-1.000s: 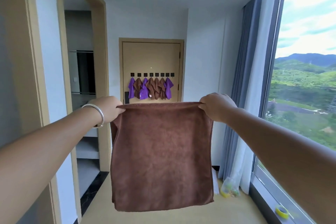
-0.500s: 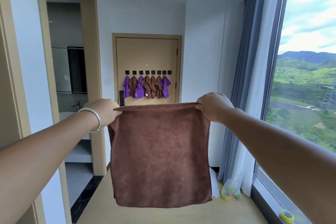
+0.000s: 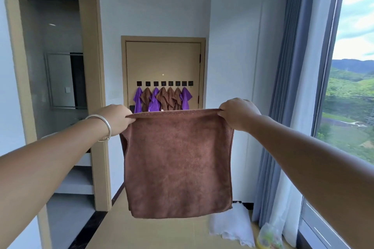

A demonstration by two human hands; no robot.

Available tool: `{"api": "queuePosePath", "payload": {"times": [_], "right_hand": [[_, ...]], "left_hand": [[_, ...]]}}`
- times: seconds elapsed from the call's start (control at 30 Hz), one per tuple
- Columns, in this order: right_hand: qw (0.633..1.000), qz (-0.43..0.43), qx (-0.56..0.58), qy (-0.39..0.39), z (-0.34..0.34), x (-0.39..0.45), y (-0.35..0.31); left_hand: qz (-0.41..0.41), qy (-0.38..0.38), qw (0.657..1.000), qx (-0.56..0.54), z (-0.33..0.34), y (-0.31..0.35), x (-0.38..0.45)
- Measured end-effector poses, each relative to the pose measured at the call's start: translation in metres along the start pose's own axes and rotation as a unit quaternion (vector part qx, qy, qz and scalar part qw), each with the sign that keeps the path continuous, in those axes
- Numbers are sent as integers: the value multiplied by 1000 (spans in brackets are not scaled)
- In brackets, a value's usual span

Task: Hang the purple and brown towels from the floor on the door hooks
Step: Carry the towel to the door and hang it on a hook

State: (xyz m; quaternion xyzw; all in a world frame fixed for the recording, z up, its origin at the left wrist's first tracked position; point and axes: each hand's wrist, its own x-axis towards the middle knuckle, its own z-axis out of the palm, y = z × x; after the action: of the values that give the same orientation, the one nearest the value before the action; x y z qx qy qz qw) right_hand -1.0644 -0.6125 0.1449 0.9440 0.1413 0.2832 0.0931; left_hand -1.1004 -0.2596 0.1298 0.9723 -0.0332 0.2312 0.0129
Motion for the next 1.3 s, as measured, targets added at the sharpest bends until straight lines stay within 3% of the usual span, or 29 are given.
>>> {"api": "queuePosePath", "payload": {"times": [0.57,0.9,1.13,1.3], "right_hand": [[999,6,-26,-47,160,229,-2],[999,42,-22,-24,247,359,-13],[998,26,-23,-44,316,431,-10],[996,-40,-79,-19,367,496,11]], "left_hand": [[25,-18,999,13,146,-84,253],[51,-15,998,35,205,-141,385],[54,-29,998,28,263,-161,451],[26,-28,999,30,305,-166,511]]}}
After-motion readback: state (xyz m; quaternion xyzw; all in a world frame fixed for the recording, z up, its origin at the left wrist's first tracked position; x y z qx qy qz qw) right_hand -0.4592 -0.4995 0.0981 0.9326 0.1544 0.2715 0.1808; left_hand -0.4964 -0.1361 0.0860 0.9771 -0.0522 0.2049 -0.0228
